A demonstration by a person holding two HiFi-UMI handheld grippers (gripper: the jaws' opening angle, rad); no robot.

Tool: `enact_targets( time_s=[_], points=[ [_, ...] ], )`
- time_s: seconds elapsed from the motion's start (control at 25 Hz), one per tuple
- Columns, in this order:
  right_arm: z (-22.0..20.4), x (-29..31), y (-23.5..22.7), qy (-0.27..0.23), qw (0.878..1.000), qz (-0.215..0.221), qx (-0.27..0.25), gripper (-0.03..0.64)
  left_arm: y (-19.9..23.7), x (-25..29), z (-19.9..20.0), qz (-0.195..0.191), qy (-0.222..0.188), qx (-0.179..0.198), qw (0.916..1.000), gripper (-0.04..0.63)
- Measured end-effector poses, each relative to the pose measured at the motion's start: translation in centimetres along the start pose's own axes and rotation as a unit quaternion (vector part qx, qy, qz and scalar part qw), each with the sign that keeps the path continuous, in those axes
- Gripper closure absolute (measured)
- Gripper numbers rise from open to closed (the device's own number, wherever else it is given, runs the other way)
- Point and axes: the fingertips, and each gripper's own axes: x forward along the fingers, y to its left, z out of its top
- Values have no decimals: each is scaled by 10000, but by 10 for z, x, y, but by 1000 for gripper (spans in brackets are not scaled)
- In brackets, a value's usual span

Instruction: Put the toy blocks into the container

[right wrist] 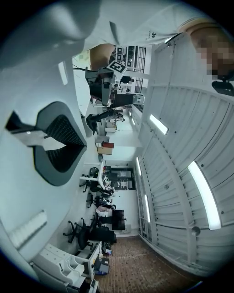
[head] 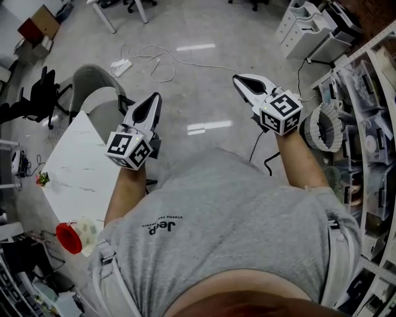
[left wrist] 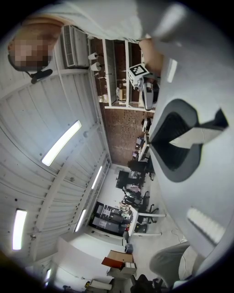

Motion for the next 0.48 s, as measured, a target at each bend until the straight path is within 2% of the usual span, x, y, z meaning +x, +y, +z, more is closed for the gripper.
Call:
enact_targets(
  time_s=[0.48],
  points=[
    [3,-2,4,29,9999,60,-103,615,-3,-7,3,39,-32,15,10000,547]
  ],
)
